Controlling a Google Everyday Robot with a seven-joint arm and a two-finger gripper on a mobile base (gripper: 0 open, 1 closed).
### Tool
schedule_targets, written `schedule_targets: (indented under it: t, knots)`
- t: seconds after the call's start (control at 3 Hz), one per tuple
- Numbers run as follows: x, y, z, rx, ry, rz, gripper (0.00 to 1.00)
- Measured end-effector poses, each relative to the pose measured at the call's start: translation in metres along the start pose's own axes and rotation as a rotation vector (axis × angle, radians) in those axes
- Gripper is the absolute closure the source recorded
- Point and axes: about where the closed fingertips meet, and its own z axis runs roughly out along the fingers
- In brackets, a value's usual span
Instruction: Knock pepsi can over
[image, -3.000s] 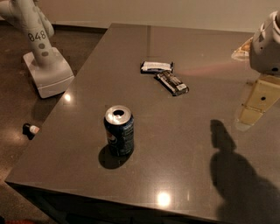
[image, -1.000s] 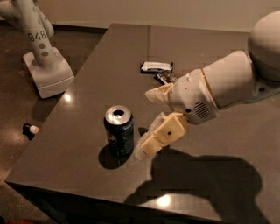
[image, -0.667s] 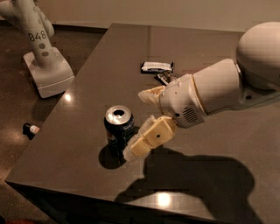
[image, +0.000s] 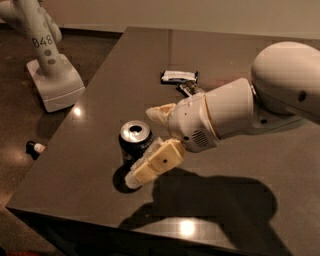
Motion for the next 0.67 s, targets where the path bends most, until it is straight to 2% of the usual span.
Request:
schedule_targets:
  t: [0.33, 0.67]
  knots:
    - [-0.0007, 0.0001, 0.0087, -0.005, -0.008, -0.004, 0.25]
    - [-0.0020, -0.0068, 0.0072, -0.018, -0.013, 0.009, 0.56]
